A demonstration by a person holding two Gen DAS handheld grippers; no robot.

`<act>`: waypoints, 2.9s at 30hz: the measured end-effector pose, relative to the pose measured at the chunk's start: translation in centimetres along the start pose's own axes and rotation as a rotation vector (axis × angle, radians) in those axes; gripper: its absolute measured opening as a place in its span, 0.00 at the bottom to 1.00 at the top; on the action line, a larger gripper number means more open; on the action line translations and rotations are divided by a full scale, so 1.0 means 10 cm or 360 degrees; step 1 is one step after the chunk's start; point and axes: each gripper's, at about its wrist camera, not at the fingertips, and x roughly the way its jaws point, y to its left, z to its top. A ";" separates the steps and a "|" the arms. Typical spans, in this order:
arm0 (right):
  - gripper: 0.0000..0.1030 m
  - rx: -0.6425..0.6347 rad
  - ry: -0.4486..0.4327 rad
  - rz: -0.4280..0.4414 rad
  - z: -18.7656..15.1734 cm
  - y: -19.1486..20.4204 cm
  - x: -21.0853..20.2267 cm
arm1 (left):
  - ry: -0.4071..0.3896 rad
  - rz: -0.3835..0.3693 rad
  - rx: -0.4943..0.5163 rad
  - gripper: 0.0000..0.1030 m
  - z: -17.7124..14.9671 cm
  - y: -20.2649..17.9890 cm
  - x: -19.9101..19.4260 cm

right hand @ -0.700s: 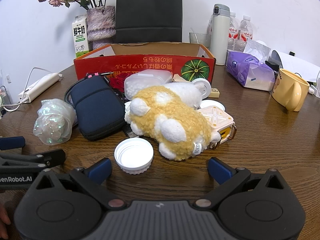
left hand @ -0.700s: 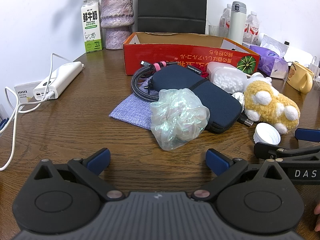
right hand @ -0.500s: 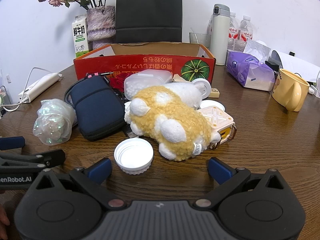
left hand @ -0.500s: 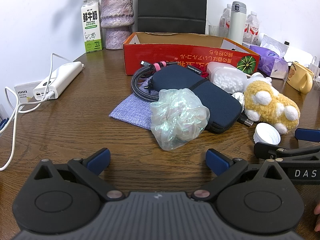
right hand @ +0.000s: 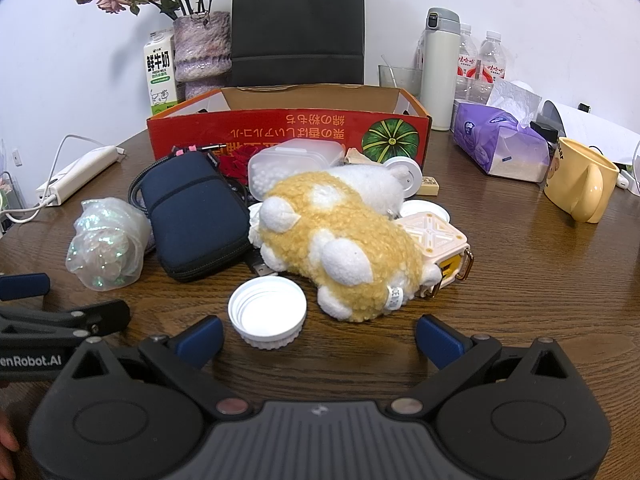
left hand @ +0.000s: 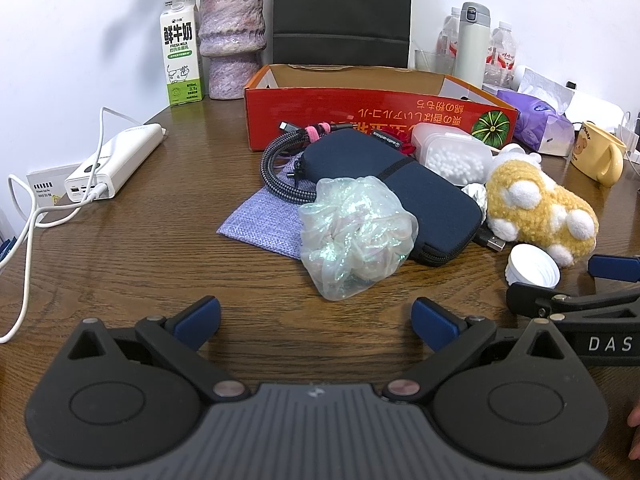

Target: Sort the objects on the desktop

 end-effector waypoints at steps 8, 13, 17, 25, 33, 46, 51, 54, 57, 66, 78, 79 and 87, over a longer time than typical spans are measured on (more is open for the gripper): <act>1.00 0.0001 0.0000 -0.0001 0.00 0.00 0.00 | 0.0000 0.0000 0.0000 1.00 0.00 0.00 0.00; 1.00 0.0001 0.0001 -0.0001 0.00 0.00 0.00 | 0.0000 -0.0001 0.0000 1.00 0.00 0.00 0.00; 1.00 0.0001 0.0001 -0.0003 0.00 0.00 0.00 | 0.0000 -0.0002 0.0000 1.00 0.00 0.00 0.00; 1.00 0.0003 0.0003 -0.0005 0.00 0.00 0.00 | 0.0000 0.0006 -0.0002 1.00 0.01 -0.01 0.01; 1.00 -0.0004 -0.0001 0.0005 -0.02 0.00 0.02 | -0.0004 -0.0031 0.0024 1.00 -0.02 0.02 -0.03; 0.85 -0.0132 -0.0201 0.0255 -0.14 0.12 -0.27 | -0.0182 -0.0332 -0.0002 0.70 0.34 0.05 -0.04; 0.71 -0.0144 -0.0146 0.0227 -0.06 0.22 -0.06 | -0.0133 -0.0295 -0.0016 0.48 0.35 0.01 0.09; 0.65 -0.0138 -0.0150 0.0224 -0.06 0.26 -0.06 | -0.0150 -0.0279 -0.0033 0.45 0.29 0.04 -0.01; 0.38 -0.0155 -0.0091 0.0267 -0.11 0.32 -0.04 | -0.0143 -0.0266 -0.0048 0.44 0.22 0.08 -0.14; 0.37 -0.0235 -0.0177 0.0286 -0.44 0.46 -0.57 | -0.0145 -0.0294 -0.0049 0.44 -0.16 0.07 -0.73; 0.37 -0.0116 -0.0361 0.0256 -0.20 0.20 -1.09 | -0.0347 -0.0239 -0.0072 0.44 0.02 0.16 -1.18; 0.37 -0.0092 -0.0384 0.0269 -0.12 0.18 -1.08 | -0.0381 -0.0242 -0.0081 0.44 0.13 0.18 -1.18; 0.37 -0.0097 -0.0471 0.0313 1.21 -0.10 -0.65 | -0.0447 -0.0341 -0.0113 0.45 1.55 0.37 -0.57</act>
